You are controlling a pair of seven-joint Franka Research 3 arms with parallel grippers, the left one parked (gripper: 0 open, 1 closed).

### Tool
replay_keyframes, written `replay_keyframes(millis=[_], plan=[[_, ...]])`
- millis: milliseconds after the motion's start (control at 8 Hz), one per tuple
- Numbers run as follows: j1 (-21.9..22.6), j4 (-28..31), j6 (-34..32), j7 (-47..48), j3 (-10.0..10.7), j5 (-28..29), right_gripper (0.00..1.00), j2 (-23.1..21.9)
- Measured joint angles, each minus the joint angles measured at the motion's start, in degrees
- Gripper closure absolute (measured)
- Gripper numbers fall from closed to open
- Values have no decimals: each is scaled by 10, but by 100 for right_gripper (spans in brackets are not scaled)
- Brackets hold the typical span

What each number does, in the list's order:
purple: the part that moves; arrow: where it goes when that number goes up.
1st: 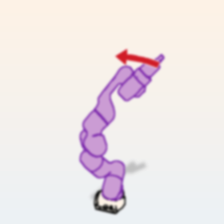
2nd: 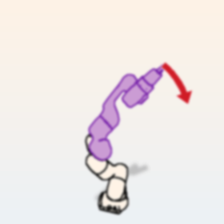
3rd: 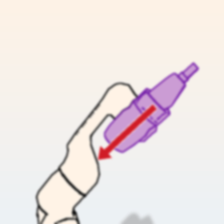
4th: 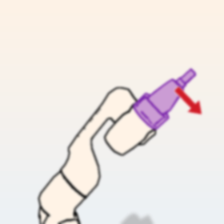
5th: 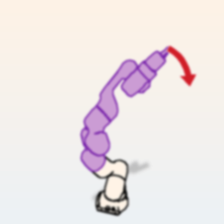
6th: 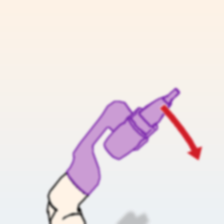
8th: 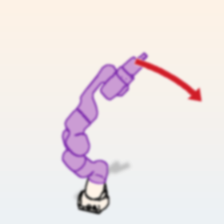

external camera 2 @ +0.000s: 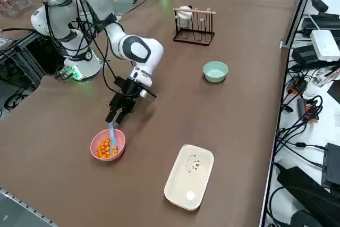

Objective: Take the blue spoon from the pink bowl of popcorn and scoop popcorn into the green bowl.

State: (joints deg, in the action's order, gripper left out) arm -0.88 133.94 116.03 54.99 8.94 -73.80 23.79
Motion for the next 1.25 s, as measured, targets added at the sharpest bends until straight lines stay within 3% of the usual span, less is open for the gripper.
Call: replay_keyframes(millis=[250,375,625,1250], plan=[[12,1,-8,43,0,-18,18,28],[14,0,-12,47,0,-20,32,31],[14,-1,-39,47,0,-22,44,30],[15,-2,-60,49,0,-28,63,30]])
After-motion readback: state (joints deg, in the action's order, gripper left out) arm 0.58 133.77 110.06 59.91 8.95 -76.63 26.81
